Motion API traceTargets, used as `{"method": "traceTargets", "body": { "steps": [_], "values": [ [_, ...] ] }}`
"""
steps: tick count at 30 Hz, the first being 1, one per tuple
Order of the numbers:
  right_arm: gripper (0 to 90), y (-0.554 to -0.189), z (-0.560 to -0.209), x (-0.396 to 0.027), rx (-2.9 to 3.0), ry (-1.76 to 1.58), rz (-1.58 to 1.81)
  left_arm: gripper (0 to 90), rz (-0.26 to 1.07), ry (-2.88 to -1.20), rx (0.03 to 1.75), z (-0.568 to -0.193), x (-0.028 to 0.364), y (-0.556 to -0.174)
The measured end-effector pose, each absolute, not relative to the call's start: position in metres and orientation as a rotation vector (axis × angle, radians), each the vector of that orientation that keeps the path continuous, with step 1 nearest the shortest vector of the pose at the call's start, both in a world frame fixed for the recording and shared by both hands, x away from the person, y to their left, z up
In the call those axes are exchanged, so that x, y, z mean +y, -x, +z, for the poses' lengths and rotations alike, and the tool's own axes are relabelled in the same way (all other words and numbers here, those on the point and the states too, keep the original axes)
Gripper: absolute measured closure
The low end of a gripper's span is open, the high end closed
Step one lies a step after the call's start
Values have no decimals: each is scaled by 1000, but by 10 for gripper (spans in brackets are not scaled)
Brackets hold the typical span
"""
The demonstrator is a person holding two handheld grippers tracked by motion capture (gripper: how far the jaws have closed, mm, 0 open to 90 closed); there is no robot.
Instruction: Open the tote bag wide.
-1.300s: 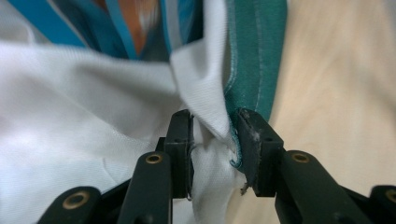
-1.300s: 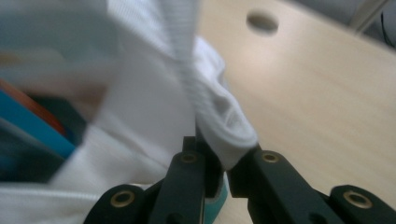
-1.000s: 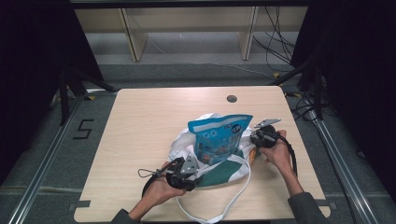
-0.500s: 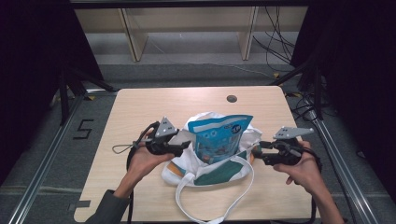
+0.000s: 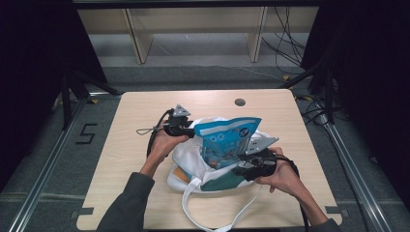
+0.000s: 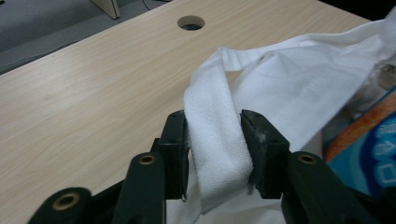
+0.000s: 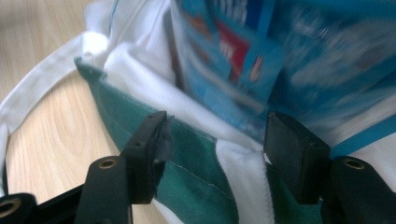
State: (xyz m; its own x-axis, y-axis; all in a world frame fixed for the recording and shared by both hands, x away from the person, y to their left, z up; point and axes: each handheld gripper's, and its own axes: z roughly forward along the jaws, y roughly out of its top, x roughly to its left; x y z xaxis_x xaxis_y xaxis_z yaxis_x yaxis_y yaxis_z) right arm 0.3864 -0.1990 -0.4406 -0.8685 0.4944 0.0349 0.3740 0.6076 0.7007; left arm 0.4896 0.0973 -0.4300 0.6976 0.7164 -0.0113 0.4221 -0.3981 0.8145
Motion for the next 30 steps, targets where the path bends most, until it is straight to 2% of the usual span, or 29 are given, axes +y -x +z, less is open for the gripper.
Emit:
{"method": "traceTargets", "body": {
  "steps": [2,3,6,12,17,19,21,22,25,28,30],
  "values": [
    [448,-386,-442,-200,2683,-730,1100,672,423,-2042,886,-433,97,-494],
    [497,-385,-443,-202,2684,-720,1082,672,412,-2033,914,-438,98,-498],
    [745,-374,-441,-217,2701,-702,988,702,427,-2076,957,-451,98,-512],
    [821,-352,-457,-231,2779,-701,940,706,382,-2068,1093,-476,102,-530],
    [826,-343,-484,-230,2819,-763,905,726,368,-2082,1164,-507,92,-538],
    [824,-343,-487,-231,2812,-788,945,776,396,-2103,1146,-509,83,-537],
    [819,-343,-485,-231,2816,-777,914,771,402,-2110,1150,-506,81,-535],
    [787,-342,-483,-231,2816,-796,923,724,406,-2114,1130,-501,85,-534],
    [604,-343,-461,-240,2741,-822,1004,622,395,-2070,1119,-488,96,-530],
    [591,-344,-445,-247,2676,-824,1086,577,384,-2020,1097,-471,107,-521],
    [571,-349,-419,-259,2505,-862,1181,554,379,-1951,1081,-454,117,-507]
  ]
}}
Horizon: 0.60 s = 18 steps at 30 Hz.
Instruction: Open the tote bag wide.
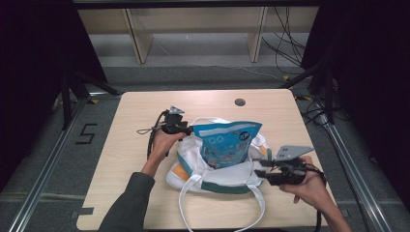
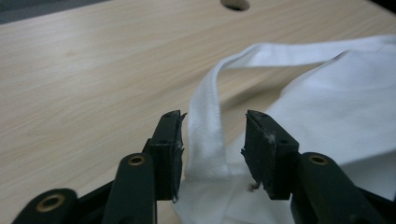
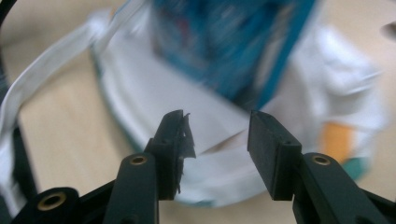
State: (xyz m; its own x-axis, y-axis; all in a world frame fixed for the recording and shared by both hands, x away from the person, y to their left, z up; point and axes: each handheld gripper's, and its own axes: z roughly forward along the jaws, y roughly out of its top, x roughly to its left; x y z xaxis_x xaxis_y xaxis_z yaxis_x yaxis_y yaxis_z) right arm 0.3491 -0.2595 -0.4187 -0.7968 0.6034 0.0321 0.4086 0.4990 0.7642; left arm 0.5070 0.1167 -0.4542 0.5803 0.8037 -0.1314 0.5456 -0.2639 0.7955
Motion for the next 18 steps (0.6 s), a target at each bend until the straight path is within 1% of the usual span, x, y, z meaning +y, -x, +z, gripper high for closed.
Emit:
{"method": "traceTargets", "body": {
  "steps": [2,4,5,6,7,8,10,11,12,13,14,15,16,17,18],
  "values": [
    [547,-359,-410,-266,2449,-866,1157,523,369,-1924,1086,-450,118,-502],
    [541,-368,-409,-266,2400,-929,1116,509,393,-1935,1034,-438,121,-484],
    [536,-376,-411,-267,2390,-924,1088,508,384,-1928,1026,-437,122,-476],
    [536,-376,-411,-267,2390,-924,1088,509,384,-1928,1026,-437,122,-476],
    [511,-389,-418,-265,2379,-937,1053,506,400,-1961,982,-434,123,-459],
    [511,-389,-418,-265,2379,-937,1053,499,400,-1961,982,-434,123,-459],
    [506,-400,-425,-261,2402,-944,1011,487,333,-1936,957,-437,123,-435],
    [521,-409,-431,-256,2417,-939,982,477,282,-1888,962,-440,122,-421],
    [539,-411,-432,-255,2421,-944,963,486,238,-1867,962,-440,121,-414],
    [587,-415,-433,-253,2417,-927,959,503,226,-1872,946,-439,119,-408],
    [624,-418,-434,-252,2414,-905,958,511,276,-1899,910,-437,115,-400],
    [679,-422,-433,-251,2422,-876,950,527,276,-1899,910,-437,115,-400],
    [750,-425,-432,-250,2419,-868,941,560,312,-1927,857,-438,107,-389],
    [780,-427,-431,-249,2412,-853,923,593,318,-1938,841,-441,103,-385],
    [780,-427,-431,-249,2412,-853,923,639,318,-1938,841,-441,103,-385]
  ]
}}
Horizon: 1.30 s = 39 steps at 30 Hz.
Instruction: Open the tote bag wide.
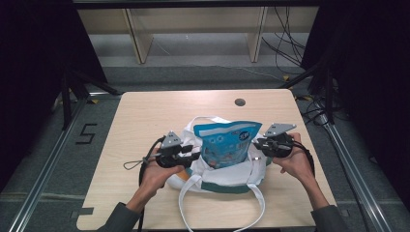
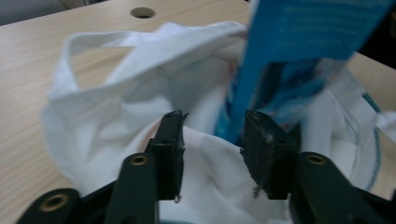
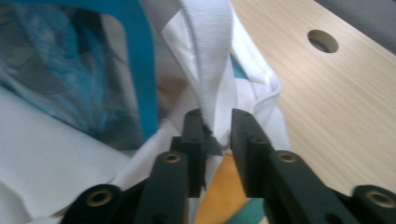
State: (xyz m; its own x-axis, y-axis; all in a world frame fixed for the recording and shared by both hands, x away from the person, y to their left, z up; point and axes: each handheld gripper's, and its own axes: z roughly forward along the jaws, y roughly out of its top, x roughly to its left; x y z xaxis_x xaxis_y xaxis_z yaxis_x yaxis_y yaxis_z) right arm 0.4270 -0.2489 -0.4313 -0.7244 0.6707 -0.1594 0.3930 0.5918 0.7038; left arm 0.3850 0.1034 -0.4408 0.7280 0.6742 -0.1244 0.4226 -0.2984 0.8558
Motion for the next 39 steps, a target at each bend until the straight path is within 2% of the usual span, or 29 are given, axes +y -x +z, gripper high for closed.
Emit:
{"method": "traceTargets", "body": {
  "steps": [1,2,4,6,8,9,12,13,18,19,21,22,23,25,29,32,33,37,39],
  "values": [
    [803,-429,-430,-248,2412,-859,909,639,309,-1971,818,-445,100,-381],
    [814,-432,-428,-248,2376,-881,909,706,309,-1997,797,-448,99,-380],
    [820,-446,-427,-254,2299,-993,950,748,343,-2146,745,-466,94,-373],
    [825,-454,-433,-257,2274,-1088,952,763,349,-2243,745,-484,93,-368],
    [827,-459,-438,-256,2260,-1116,925,780,357,-2272,735,-492,93,-365],
    [829,-470,-451,-256,2263,-1145,818,789,375,-2292,717,-499,93,-363],
    [831,-479,-463,-258,2283,-1168,780,798,374,-2305,718,-499,93,-362],
    [833,-485,-478,-259,2276,-1182,758,804,401,-2323,708,-502,92,-361],
    [832,-487,-487,-265,2274,-1239,809,795,403,-2316,709,-501,93,-361],
    [823,-485,-486,-264,2269,-1207,826,722,427,-2306,703,-495,94,-360],
    [757,-483,-481,-266,2266,-1199,819,697,437,-2295,697,-490,96,-362],
    [757,-483,-481,-266,2266,-1199,819,697,455,-2264,707,-484,99,-362],
    [705,-480,-477,-266,2236,-1243,851,691,478,-2185,726,-474,102,-364],
    [671,-473,-465,-270,2223,-1234,880,679,566,-2138,728,-461,108,-371],
    [676,-459,-457,-269,2244,-1187,922,721,675,-2093,803,-458,113,-402],
    [712,-458,-459,-268,2267,-1159,906,757,695,-2054,838,-461,111,-418],
    [755,-459,-462,-266,2284,-1172,906,767,690,-2058,889,-465,112,-435],
    [787,-458,-465,-265,2305,-1139,884,796,625,-2095,896,-482,118,-460],
    [796,-458,-468,-263,2310,-1148,896,798,518,-2070,983,-500,117,-465]
  ]
}}
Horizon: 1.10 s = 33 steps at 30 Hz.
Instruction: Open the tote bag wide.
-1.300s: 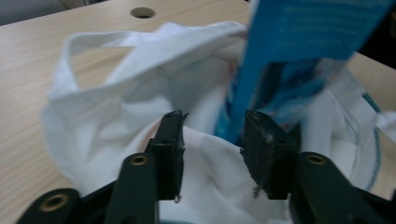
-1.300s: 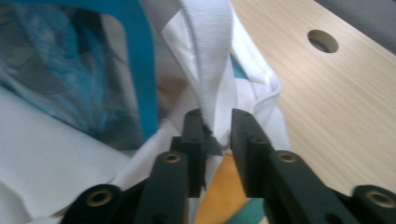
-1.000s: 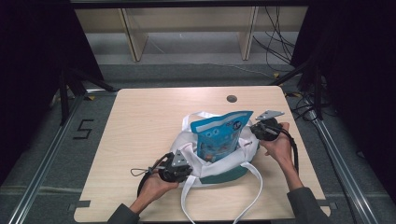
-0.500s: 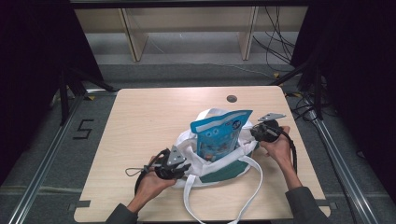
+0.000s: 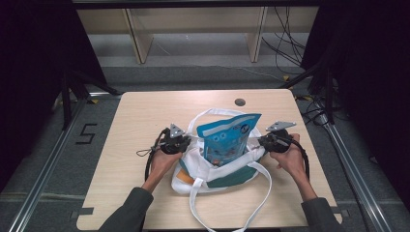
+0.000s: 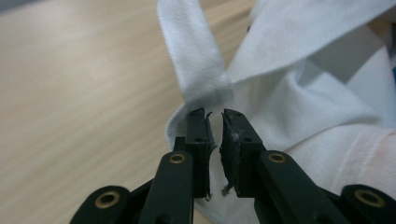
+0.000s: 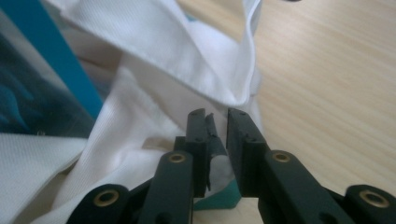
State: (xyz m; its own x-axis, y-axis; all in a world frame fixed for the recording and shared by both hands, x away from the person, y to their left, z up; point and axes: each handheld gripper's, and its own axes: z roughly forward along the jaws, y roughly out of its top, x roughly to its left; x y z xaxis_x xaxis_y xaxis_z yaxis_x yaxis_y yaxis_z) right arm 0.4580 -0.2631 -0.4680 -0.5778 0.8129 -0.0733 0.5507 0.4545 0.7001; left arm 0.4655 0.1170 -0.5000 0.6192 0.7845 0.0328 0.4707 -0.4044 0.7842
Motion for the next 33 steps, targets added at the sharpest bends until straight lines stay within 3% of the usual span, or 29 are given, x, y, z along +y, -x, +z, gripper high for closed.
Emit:
{"method": "traceTargets", "body": {
  "steps": [5,8,11,13,14,18,22,25,33],
  "values": [
    [778,-457,-474,-259,2327,-1130,875,700,552,-2040,962,-480,117,-455],
    [705,-453,-471,-257,2303,-1136,897,683,524,-1986,896,-455,112,-420],
    [708,-449,-467,-255,2340,-1110,913,694,447,-2011,864,-455,108,-395],
    [740,-446,-466,-252,2347,-1093,927,707,464,-2092,803,-463,105,-382],
    [771,-443,-468,-248,2404,-1063,917,710,408,-2165,831,-480,103,-375],
    [809,-441,-480,-242,2447,-1106,880,761,404,-2208,890,-500,106,-383],
    [854,-433,-484,-241,2485,-1114,893,761,504,-2223,909,-502,103,-395],
    [852,-423,-484,-239,2506,-1114,874,746,558,-2226,906,-502,104,-412],
    [833,-412,-487,-233,2465,-1100,940,740,533,-2156,984,-503,107,-447]
  ]
}}
